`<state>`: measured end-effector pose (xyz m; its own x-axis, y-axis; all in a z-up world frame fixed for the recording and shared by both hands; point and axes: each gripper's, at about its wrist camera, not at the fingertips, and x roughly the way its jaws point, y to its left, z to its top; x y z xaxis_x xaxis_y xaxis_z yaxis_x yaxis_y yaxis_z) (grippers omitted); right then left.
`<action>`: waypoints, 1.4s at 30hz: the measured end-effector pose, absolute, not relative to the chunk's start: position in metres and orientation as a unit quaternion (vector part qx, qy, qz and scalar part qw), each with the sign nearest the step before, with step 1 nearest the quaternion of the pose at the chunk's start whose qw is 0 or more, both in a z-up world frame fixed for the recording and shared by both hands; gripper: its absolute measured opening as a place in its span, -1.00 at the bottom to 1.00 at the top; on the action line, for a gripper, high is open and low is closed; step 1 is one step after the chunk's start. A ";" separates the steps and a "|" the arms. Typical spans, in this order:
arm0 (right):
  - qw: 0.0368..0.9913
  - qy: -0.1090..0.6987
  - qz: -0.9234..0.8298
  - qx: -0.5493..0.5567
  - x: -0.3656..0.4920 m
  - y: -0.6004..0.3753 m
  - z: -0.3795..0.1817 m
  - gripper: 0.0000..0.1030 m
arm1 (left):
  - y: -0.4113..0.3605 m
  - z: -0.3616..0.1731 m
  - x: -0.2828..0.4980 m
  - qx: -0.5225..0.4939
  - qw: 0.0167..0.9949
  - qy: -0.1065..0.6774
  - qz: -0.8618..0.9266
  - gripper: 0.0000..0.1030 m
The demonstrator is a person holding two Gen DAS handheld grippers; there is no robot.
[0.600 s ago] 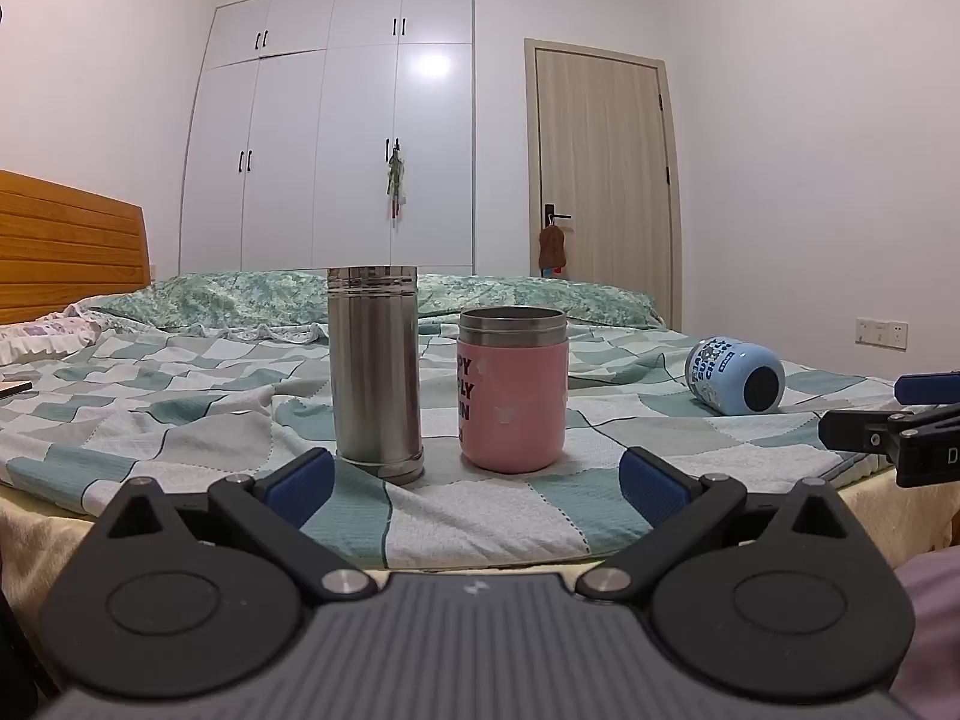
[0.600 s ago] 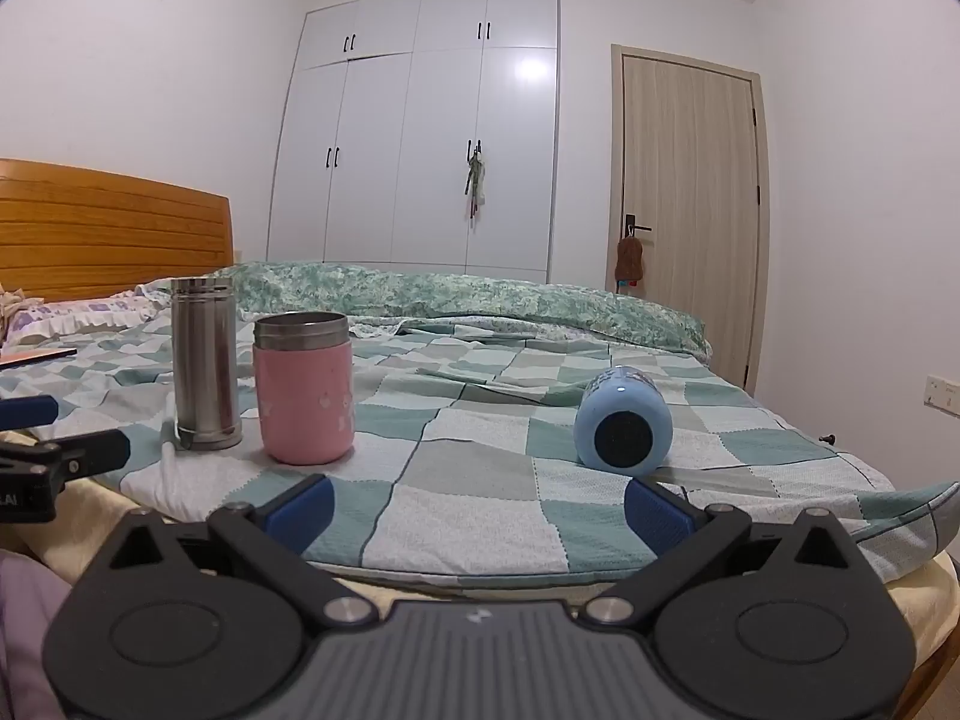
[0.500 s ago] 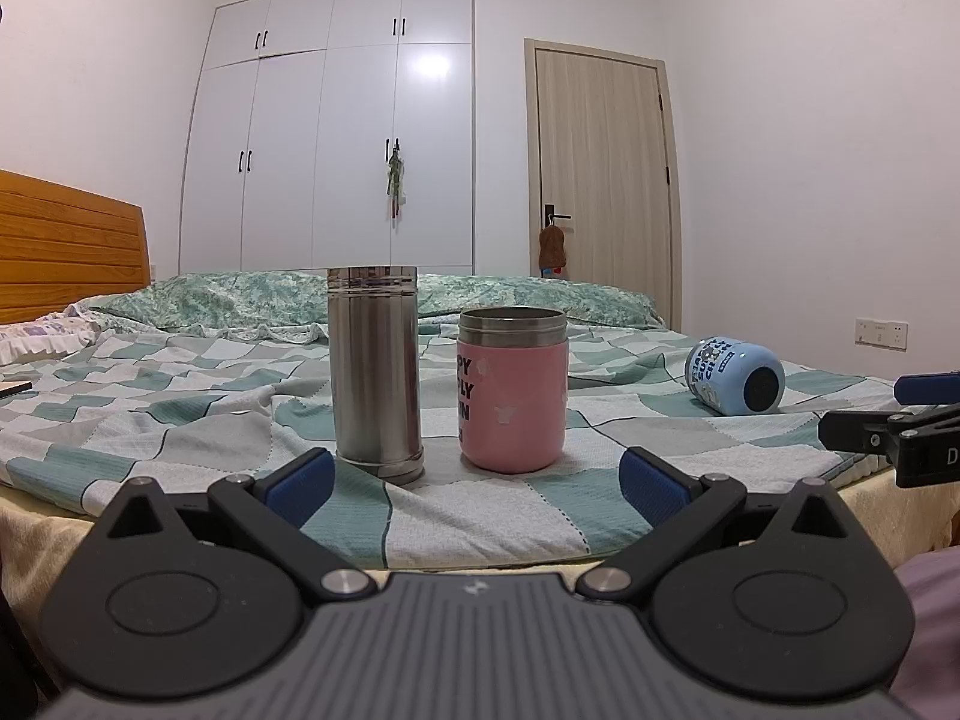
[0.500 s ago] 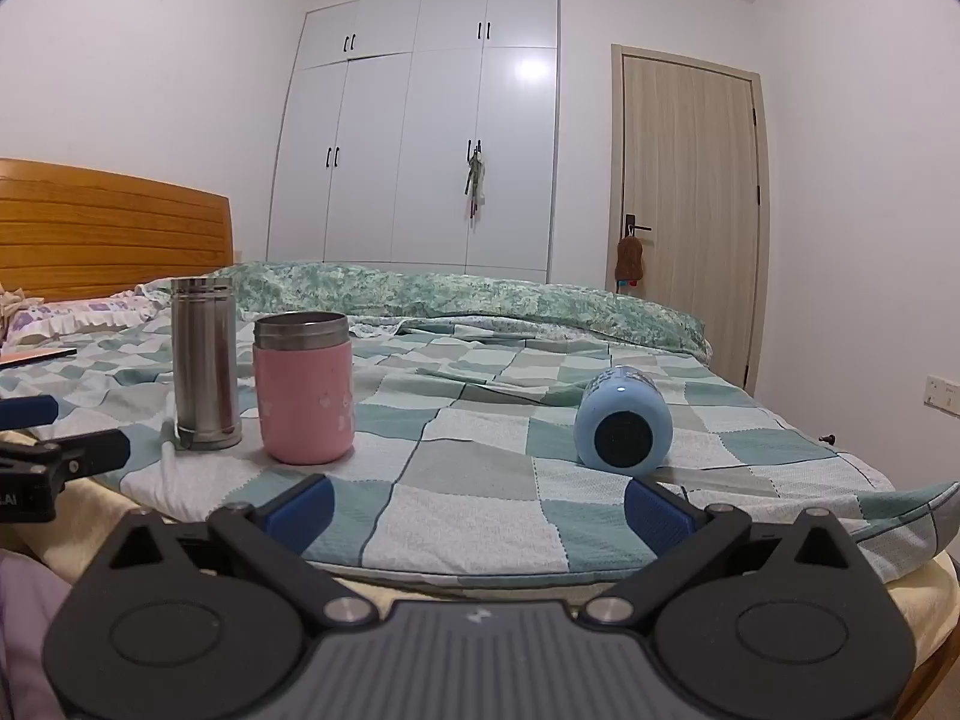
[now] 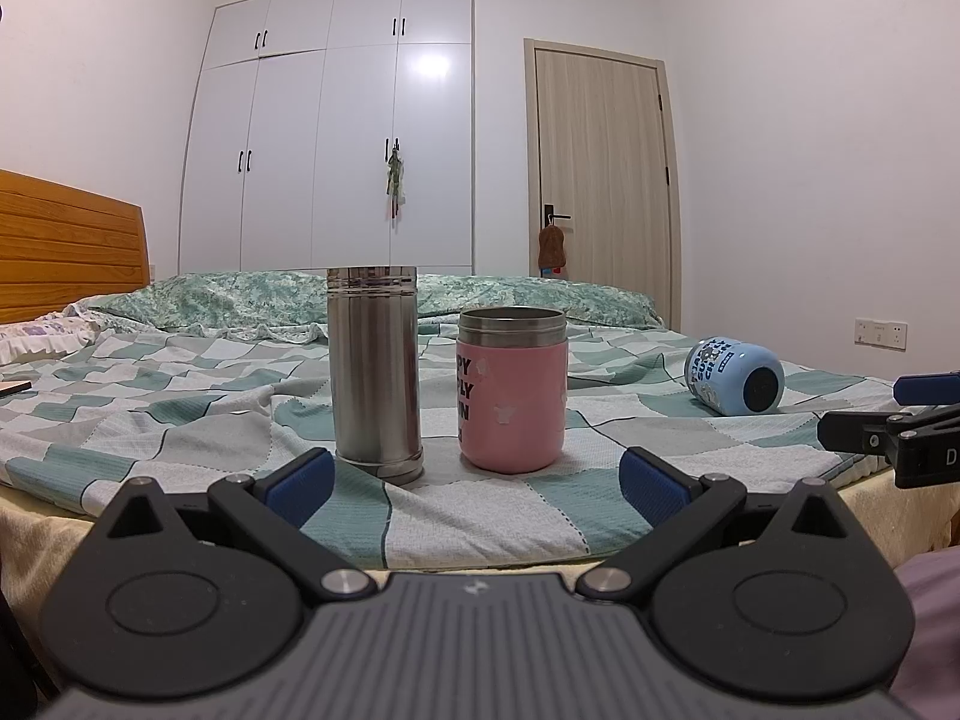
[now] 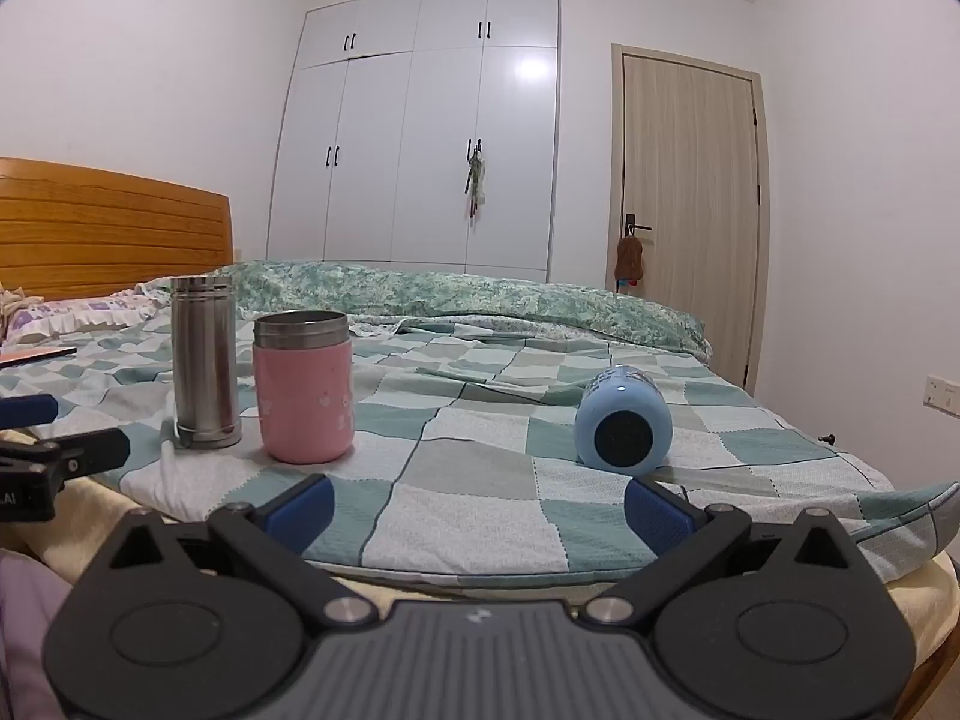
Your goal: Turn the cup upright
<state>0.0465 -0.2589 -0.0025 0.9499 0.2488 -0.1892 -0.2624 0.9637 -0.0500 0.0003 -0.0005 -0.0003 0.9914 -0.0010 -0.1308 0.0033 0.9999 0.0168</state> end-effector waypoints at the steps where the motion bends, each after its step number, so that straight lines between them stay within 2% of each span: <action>1: 0.987 0.091 0.129 -0.037 0.047 -0.259 -0.003 1.00 | -0.001 0.000 0.000 0.008 0.998 0.065 -0.001 1.00; 42: 0.987 0.091 0.129 -0.038 0.046 -0.258 -0.003 1.00 | -0.004 0.000 0.000 0.008 0.998 0.064 -0.001 1.00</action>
